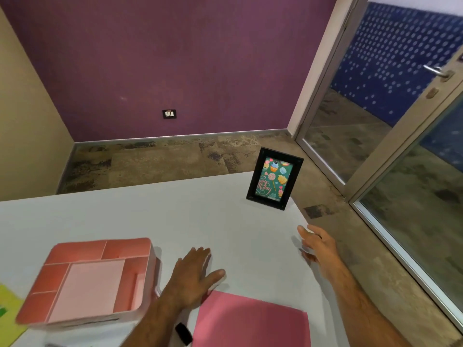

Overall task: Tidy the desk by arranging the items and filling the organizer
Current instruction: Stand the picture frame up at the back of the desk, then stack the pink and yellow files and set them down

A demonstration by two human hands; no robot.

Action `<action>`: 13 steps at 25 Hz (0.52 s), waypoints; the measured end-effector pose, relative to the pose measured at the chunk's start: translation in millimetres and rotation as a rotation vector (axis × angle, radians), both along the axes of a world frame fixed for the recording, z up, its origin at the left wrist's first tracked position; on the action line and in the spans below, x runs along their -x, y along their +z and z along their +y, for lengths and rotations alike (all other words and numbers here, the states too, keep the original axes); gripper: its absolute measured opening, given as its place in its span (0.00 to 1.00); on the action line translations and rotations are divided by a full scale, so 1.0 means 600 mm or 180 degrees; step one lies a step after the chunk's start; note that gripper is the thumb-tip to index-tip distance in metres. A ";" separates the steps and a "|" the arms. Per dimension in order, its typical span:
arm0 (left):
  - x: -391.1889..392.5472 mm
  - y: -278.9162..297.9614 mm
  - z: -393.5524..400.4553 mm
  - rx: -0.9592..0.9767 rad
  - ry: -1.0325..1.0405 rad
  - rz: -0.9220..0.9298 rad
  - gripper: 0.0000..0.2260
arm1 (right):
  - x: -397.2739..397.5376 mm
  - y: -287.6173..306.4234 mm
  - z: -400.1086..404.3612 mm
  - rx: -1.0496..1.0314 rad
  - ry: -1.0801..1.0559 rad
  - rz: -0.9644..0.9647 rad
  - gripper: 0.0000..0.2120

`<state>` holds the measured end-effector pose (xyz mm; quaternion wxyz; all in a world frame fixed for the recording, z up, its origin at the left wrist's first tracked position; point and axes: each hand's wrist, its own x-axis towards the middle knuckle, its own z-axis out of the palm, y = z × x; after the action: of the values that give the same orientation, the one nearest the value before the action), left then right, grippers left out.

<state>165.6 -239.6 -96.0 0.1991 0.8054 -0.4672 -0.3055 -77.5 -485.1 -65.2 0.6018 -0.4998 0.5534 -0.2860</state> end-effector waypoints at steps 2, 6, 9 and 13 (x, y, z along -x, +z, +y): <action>0.028 -0.002 0.036 0.0285 0.0038 -0.0226 0.49 | 0.025 -0.011 0.047 -0.0107 -0.0122 0.0083 0.32; 0.100 0.004 0.107 0.0539 0.0004 -0.0405 0.33 | 0.073 -0.034 0.151 -0.0354 -0.0365 0.0290 0.27; 0.155 0.023 0.171 0.0711 0.0350 -0.0479 0.25 | 0.108 -0.040 0.231 -0.0166 -0.0425 0.0913 0.27; 0.198 0.034 0.242 0.0315 0.0721 -0.0465 0.21 | 0.143 -0.034 0.316 0.0086 -0.0593 0.1522 0.27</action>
<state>46.7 -94.5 -75.3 0.2373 0.8623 -0.4011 -0.1982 -163.3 -295.5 -85.4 0.4182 -0.5081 0.7197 -0.2214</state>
